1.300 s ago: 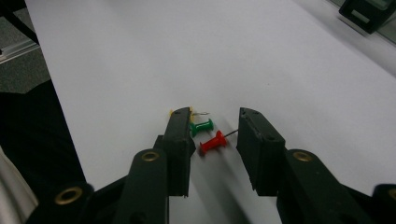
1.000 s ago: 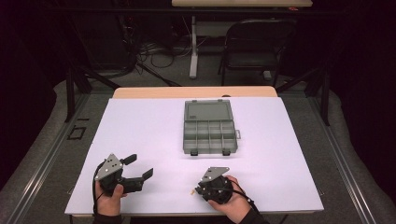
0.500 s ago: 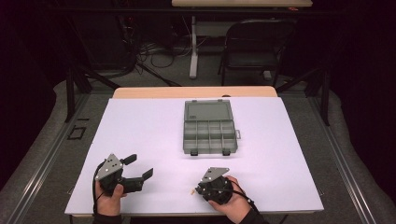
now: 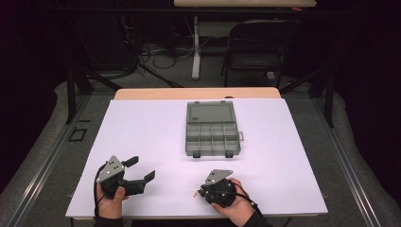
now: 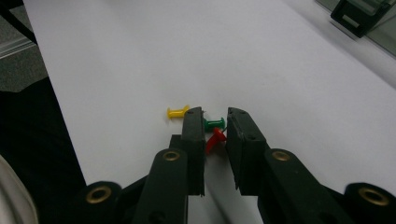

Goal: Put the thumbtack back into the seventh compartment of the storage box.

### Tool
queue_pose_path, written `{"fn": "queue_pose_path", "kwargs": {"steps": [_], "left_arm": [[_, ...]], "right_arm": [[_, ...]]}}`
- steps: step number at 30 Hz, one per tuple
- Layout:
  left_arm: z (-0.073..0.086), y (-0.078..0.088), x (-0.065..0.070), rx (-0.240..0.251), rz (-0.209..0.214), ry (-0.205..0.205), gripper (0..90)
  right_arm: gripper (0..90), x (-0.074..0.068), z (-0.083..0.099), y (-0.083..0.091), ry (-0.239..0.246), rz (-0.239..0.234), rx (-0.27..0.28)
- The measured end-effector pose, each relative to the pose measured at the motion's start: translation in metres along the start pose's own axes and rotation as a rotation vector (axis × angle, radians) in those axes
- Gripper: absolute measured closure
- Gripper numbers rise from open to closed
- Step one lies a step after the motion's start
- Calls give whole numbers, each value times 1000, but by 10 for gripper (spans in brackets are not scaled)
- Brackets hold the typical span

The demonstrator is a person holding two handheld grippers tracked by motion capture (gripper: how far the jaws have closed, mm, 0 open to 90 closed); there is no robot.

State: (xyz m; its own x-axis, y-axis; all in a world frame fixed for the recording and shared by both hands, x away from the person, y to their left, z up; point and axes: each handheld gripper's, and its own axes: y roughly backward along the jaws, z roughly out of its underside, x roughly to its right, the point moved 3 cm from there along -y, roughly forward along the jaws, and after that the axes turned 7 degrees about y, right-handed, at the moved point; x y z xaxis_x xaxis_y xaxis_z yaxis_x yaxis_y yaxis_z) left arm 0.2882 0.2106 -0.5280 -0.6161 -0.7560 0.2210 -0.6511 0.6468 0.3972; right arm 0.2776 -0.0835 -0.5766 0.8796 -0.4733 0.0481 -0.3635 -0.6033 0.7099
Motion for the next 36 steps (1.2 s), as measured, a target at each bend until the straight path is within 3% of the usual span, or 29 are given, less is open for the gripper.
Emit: {"fn": "queue_pose_path", "kwargs": {"steps": [14,36], "left_arm": [[0,1,0,3,-4,3,149],[0,1,-1,4,-7,9,149]], "right_arm": [[777,-1,-10,9,-1,-14,18],[777,22,-36,29,-20,-10,46]]}}
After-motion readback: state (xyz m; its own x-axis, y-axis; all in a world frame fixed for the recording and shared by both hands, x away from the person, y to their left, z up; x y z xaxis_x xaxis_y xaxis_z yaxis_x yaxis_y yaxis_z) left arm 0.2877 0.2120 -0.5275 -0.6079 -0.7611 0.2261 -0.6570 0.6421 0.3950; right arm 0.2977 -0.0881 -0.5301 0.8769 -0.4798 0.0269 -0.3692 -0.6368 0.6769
